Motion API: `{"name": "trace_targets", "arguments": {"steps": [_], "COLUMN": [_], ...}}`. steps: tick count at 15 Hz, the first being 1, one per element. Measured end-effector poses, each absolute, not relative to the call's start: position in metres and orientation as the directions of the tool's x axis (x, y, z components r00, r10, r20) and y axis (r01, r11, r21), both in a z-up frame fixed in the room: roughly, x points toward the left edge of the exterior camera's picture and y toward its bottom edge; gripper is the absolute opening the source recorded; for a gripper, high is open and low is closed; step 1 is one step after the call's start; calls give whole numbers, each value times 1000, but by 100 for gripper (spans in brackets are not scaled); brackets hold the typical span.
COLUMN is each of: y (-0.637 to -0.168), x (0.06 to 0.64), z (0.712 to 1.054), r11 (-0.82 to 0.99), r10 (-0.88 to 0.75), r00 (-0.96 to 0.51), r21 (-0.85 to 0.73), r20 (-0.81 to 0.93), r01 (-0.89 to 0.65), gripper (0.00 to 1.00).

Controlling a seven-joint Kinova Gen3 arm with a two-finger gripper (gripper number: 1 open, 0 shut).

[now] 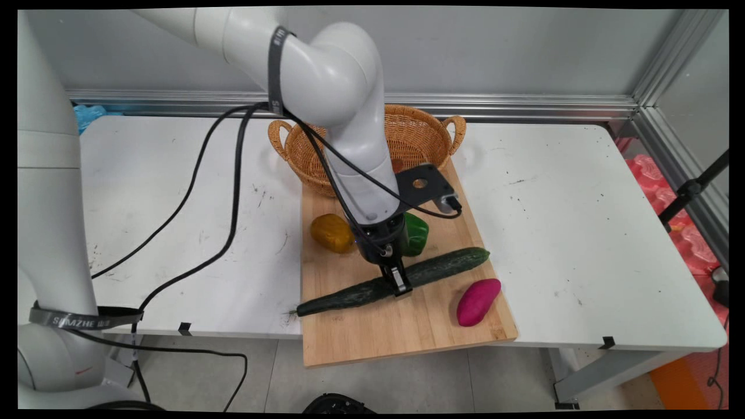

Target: Place the picked object on the cutting board

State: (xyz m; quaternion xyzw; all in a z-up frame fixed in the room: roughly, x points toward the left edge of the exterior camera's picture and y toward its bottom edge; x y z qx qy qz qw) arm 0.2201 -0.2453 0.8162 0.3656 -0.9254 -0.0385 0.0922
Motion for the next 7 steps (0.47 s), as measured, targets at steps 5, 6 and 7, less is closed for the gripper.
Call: {"name": "trace_targets", "arguments": {"steps": [5,6,7], "y": [-246,-246,-246], "x": [218,218,218], "z": [804,802,802], "r11": [725,724,725], "r10": [-689,-689,-689], "r00": [-712,-712,-712], "r21": [133,132,132], "r20": [134,135,137], "r01": [-676,-677,-676], "gripper": [100,100,100]}}
